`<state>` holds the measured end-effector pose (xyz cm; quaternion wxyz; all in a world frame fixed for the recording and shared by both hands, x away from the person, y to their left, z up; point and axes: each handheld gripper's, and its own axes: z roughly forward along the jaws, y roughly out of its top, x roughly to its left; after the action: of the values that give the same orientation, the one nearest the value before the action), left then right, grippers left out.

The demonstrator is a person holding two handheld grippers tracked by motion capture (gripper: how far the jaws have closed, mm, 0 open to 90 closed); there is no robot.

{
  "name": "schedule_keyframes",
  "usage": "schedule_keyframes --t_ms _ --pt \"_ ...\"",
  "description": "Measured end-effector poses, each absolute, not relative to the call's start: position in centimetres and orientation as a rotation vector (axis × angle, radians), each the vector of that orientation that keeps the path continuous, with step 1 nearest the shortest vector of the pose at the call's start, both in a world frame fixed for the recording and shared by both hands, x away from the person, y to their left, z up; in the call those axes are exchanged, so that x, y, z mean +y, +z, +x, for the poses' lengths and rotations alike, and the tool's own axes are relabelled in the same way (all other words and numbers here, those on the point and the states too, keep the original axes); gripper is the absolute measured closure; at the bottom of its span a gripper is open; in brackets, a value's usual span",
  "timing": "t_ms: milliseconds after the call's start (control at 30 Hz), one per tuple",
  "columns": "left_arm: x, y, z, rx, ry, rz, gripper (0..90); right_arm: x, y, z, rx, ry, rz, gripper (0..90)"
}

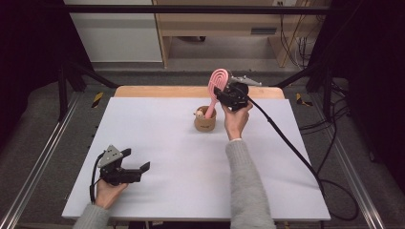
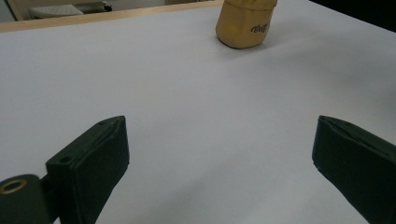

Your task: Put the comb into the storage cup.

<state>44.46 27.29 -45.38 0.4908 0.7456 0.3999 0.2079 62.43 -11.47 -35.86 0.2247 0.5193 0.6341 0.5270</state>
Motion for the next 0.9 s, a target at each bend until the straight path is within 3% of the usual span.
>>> schedule_keyframes --t_ms 900 --pt "27.2 -45.4 44.5 0.968 0.507 1.817 3.6 -12.0 -38.1 62.5 1.731 1.465 1.492 63.7"
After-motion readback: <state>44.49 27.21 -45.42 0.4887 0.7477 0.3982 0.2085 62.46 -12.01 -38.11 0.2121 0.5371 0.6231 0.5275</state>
